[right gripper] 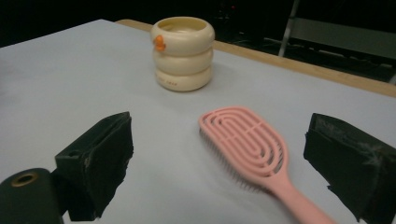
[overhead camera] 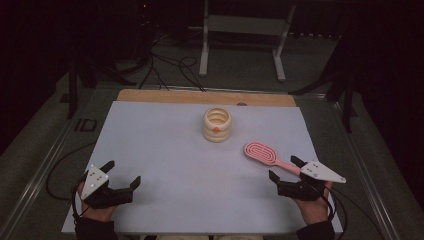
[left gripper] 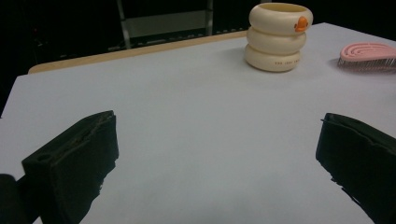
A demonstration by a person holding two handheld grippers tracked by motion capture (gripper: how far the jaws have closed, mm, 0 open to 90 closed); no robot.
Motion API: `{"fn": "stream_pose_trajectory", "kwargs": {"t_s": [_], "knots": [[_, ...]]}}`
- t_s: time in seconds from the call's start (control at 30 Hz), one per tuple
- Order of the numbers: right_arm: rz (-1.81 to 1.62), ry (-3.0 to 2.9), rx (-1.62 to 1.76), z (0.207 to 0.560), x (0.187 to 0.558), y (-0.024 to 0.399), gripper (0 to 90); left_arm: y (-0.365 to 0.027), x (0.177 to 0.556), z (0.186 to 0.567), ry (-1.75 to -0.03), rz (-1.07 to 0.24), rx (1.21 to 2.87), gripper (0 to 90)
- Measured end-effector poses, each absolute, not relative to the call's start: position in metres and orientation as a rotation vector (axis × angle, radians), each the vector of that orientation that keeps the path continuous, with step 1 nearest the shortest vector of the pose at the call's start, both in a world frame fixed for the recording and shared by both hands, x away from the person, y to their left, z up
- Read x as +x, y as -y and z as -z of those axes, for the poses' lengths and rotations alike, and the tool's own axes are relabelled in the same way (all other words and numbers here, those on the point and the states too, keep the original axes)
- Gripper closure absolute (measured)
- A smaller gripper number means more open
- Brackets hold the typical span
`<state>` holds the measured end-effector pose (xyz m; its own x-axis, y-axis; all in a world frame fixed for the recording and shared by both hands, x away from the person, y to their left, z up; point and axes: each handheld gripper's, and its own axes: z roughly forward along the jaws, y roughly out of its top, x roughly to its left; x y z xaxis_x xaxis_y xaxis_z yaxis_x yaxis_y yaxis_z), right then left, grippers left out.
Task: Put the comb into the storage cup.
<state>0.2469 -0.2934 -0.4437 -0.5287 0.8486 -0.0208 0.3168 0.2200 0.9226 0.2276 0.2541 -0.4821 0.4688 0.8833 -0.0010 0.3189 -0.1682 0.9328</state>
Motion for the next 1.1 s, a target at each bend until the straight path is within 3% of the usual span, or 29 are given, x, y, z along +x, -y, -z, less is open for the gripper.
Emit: {"fn": "stream_pose_trajectory", "kwargs": {"t_s": [0.6, 1.1], "knots": [[-1.197, -1.966, 1.104, 0.422, 0.274, 0.297, 8.8, -0.255, 0.227, 0.482, -1.037, -0.709, 1.721, 0.3], [-1.136, -1.987, 1.145, 0.415, 0.303, 0.304, 16.4, -0.255, 0.228, 0.483, -1.037, -0.707, 1.718, 0.3]]}}
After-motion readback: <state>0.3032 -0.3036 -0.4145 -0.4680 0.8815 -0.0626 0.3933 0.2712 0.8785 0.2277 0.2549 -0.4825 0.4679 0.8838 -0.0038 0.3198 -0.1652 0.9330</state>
